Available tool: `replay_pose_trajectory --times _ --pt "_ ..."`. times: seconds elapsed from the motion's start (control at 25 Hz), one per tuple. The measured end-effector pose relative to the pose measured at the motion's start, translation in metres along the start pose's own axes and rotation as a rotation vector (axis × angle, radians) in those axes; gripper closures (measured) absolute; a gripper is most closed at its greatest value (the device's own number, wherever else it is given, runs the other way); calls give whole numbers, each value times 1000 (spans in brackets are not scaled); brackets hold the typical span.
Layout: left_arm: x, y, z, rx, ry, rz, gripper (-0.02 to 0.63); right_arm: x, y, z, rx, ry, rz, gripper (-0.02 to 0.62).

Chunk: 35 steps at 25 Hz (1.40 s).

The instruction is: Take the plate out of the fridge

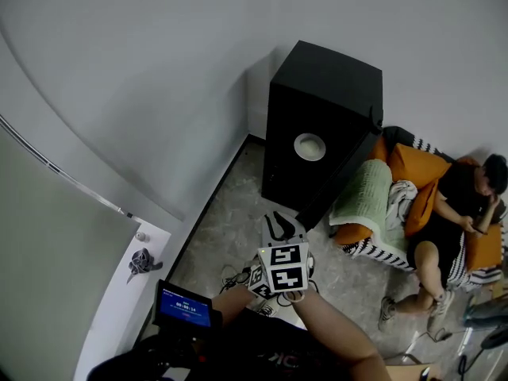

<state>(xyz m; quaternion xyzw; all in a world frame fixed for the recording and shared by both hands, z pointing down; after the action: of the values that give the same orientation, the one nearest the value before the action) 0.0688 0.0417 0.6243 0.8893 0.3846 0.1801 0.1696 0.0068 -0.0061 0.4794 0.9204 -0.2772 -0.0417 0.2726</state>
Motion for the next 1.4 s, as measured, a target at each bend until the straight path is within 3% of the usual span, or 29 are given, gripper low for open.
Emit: replay_pose_trajectory --times 0.24,0.36,0.48,0.64,0.72,0.76,1.0,1.2,1.4 --pt "-17 -12 -10 15 120 5 537 6 -1 1 45 94 -120 531" --pt "-34 -25 -32 -18 113 35 537 11 -11 -7 63 122 -136 532" --pt "-42 -43 -37 -26 -22 5 537 20 -28 -21 80 136 -145 552" --pt "-44 -59 -29 6 -399 -159 537 32 -52 -39 103 152 -173 563" --pt "-43 -65 -22 35 -508 -215 559 39 -64 -49 113 168 -195 570" --pt "-42 -68 -18 49 -536 -231 590 43 -70 -54 117 168 -210 577" --pt "-35 -73 0 74 -568 -309 598 77 -109 -78 147 152 -356 586" --pt "-25 -74 15 111 -660 -395 600 116 -146 -101 184 168 -466 586" --pt "-14 -77 23 109 -630 -425 600 162 -174 -116 184 148 -568 586"
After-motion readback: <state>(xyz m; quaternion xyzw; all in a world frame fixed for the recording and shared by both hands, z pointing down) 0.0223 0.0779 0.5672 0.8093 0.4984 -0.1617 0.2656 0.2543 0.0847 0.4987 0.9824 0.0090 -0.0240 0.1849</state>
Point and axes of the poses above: the fingertips, and each gripper's own axes: y forward along the fingers, x to its right, z out of its top, the point moved 4 cm from there along -y, backward along the fingers, and after that the axes turned 4 degrees about z, right-handed, at the moved point
